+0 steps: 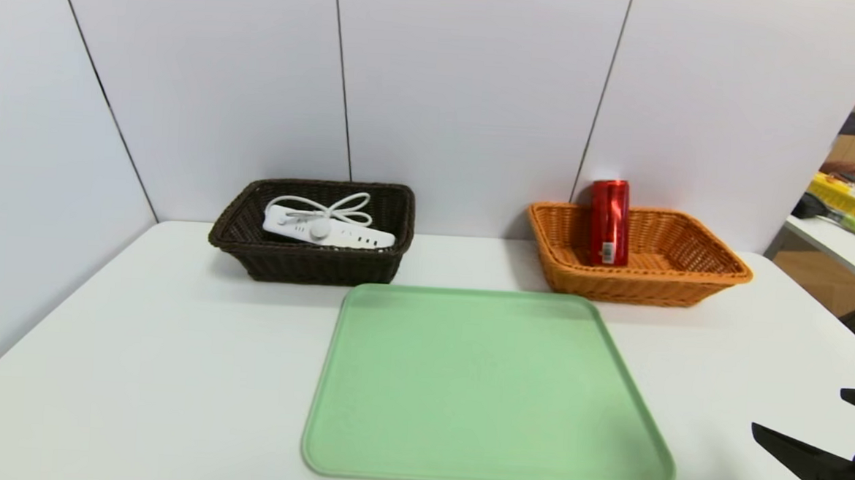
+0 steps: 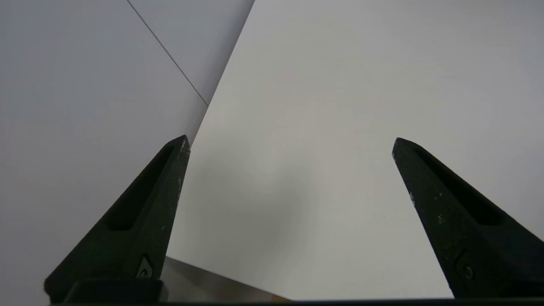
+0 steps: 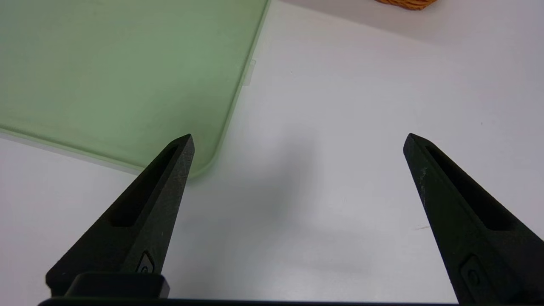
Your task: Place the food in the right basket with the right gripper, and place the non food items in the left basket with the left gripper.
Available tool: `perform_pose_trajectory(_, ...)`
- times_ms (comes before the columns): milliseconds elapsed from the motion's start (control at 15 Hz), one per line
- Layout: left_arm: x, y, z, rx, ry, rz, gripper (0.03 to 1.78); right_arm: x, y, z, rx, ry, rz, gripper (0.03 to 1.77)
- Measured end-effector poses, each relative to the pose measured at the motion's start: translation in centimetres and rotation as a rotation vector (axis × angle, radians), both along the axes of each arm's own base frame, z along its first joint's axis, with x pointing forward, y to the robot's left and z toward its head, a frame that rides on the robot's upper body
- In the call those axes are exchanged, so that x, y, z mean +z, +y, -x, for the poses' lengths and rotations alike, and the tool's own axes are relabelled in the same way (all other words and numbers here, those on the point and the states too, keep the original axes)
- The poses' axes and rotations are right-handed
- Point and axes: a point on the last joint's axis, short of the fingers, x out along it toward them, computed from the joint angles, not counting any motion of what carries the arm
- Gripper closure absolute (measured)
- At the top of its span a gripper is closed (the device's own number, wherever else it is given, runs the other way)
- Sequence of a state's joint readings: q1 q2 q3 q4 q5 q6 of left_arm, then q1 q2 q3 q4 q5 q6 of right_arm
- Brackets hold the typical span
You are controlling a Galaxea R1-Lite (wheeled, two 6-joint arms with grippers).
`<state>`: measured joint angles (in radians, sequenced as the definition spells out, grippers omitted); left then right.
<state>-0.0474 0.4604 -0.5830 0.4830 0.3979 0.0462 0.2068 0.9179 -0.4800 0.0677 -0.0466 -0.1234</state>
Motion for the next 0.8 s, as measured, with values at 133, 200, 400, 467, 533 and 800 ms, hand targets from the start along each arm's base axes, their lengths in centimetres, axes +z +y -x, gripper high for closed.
perform_pose_trajectory(133, -0.7, 0.0, 0.4, 0.004, -0.003, -0.001, 0.12, -0.3, -0.2, 0.4, -0.015, -0.004, -0.001, 0.10)
perform_pose_trajectory(200, -1.1, 0.0, 0.5, 0.007, -0.006, -0.001, 0.12, -0.3, -0.4, 0.8, -0.026, -0.012, -0.003, 0.10)
perform_pose_trajectory(400, -2.3, 0.0, 0.9, 0.010, -0.035, 0.000, 0.12, -0.8, -0.9, 2.0, -0.056, -0.031, -0.007, 0.10)
perform_pose_trajectory(467, -2.7, 0.0, 1.0, 0.008, -0.048, 0.001, 0.12, -1.0, -1.0, 2.5, -0.063, -0.039, -0.008, 0.10)
perform_pose_trajectory(533, -3.0, 0.0, 1.1, 0.002, -0.065, 0.003, 0.12, -1.0, -1.1, 3.0, -0.068, -0.049, -0.011, 0.10)
perform_pose_trajectory(800, -3.5, 0.0, 1.7, -0.025, -0.125, 0.013, 0.12, -1.3, -1.4, 5.1, -0.079, -0.126, -0.026, 0.10)
